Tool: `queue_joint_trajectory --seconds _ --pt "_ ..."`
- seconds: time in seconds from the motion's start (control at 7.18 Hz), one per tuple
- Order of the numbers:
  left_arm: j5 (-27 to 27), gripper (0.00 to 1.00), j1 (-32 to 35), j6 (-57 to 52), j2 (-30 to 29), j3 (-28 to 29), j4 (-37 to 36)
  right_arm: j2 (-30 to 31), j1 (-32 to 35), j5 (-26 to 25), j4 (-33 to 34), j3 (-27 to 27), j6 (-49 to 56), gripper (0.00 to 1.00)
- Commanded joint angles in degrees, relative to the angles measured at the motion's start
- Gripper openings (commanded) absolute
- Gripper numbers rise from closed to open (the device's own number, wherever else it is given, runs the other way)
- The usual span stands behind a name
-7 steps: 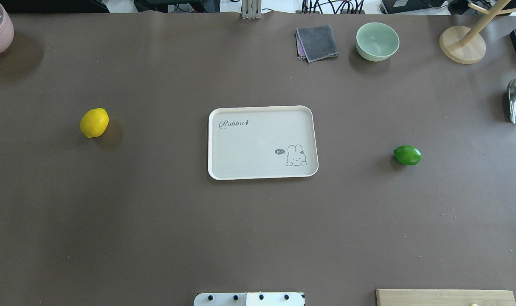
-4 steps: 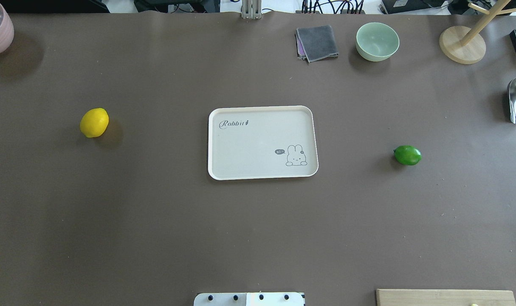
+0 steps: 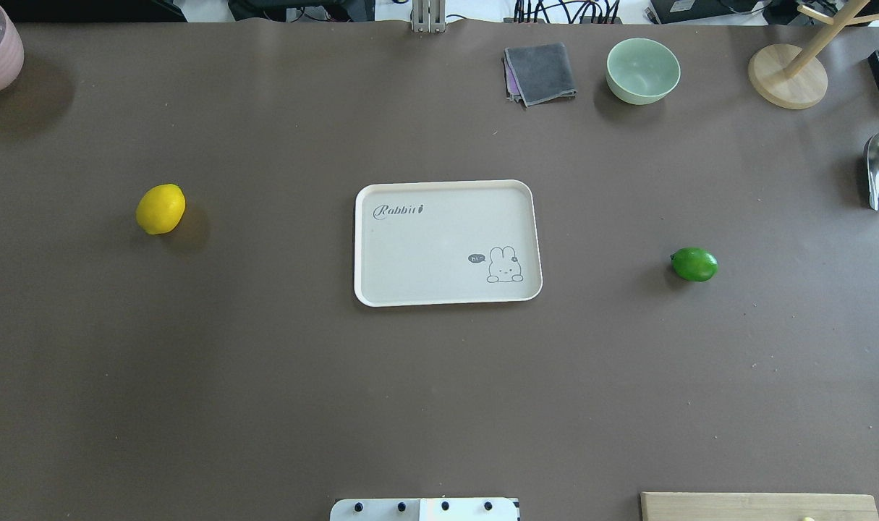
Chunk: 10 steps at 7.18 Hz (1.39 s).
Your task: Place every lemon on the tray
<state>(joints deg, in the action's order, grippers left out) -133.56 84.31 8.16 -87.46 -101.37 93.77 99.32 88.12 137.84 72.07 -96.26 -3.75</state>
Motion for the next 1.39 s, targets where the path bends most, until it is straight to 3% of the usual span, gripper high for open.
queue_joint_trajectory --seconds 0.0,0.7,0.97,1.25 --pt "0.0 0.98 -0.1 0.0 0.4 -0.1 3.8 0.0 -0.1 0.2 0.0 -0.1 -0.2 1.00" --pt "-3.0 0.98 -0.2 3.7 -0.2 -1.0 8.0 -0.4 -1.9 7.2 -1.1 -2.2 0.5 1.00" --pt "-2.8 0.98 -5.2 3.8 0.4 -0.8 17.4 -0.1 -5.7 6.8 -11.8 -2.3 -0.6 1.00" --pt "-2.8 0.98 -8.6 3.3 -1.9 -1.1 18.6 -3.9 -12.5 6.4 -14.1 -2.5 -0.7 0.99"
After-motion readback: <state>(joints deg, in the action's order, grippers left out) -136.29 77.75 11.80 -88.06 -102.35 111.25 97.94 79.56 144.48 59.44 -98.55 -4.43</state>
